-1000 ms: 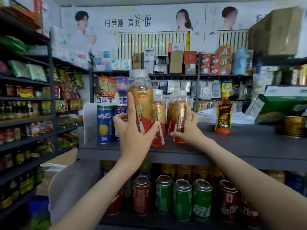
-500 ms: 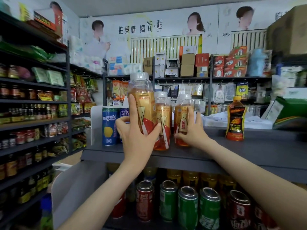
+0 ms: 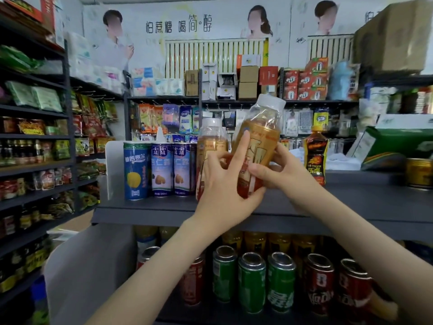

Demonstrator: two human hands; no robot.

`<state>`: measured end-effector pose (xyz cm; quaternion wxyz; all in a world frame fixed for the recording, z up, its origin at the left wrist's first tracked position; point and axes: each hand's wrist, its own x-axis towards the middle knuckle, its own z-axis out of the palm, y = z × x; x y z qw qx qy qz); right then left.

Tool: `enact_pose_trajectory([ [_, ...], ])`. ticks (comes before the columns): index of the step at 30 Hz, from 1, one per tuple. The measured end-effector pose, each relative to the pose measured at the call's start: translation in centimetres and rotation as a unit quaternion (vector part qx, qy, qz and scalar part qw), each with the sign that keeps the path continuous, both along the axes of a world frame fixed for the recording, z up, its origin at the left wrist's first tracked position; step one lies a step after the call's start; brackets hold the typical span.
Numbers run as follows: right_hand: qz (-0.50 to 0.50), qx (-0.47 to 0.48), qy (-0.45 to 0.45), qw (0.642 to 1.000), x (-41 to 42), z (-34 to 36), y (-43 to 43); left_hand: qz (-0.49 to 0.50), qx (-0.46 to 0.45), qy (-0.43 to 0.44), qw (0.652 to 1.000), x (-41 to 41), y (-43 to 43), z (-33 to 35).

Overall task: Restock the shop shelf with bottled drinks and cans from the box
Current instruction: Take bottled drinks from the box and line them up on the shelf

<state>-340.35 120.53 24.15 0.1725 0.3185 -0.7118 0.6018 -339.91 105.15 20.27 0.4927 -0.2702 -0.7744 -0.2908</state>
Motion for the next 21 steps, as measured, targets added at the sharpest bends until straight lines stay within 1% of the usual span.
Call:
enact_pose_trajectory([
  [2,-0.003,-0.014,-0.009,1.0,-0.6,0.2,0.6,-0.01,-0.014,0.008,1.0,-0.3,-0.9,-0.2],
  [4,-0.017,-0.008,-0.014,1.0,-1.3,0.2,1.1,0.018,0.026,0.018,0.999,-0.7,-2.1,-0.1],
  [5,-0.023,0.003,-0.018,1.0,-1.6,0.1,1.3,0.039,0.053,0.007,0.998,-1.0,-2.7,0.0],
  [7,-0.035,0.038,-0.022,0.998,-2.3,-0.3,1.6,0.085,0.08,-0.045,0.992,-1.7,-3.9,0.3],
  [9,-0.04,0.053,-0.031,0.997,-3.0,-0.7,1.7,0.106,0.069,-0.111,0.986,-2.4,-4.8,0.4],
  [12,-0.021,0.033,-0.061,0.997,-3.5,-0.8,1.5,0.078,0.034,-0.174,0.981,-3.1,-5.1,0.5],
  [14,-0.022,0.063,-0.068,0.995,-3.9,-0.7,1.6,0.078,0.015,-0.194,0.978,-3.5,-5.0,0.6],
  [18,-0.092,0.141,-0.04,0.985,-4.0,-0.8,1.5,0.061,0.024,-0.21,0.975,-4.5,-5.1,0.6],
  [21,-0.13,0.158,-0.005,0.979,-3.5,-1.1,0.7,0.031,0.028,-0.21,0.977,-5.0,-5.1,0.6],
])
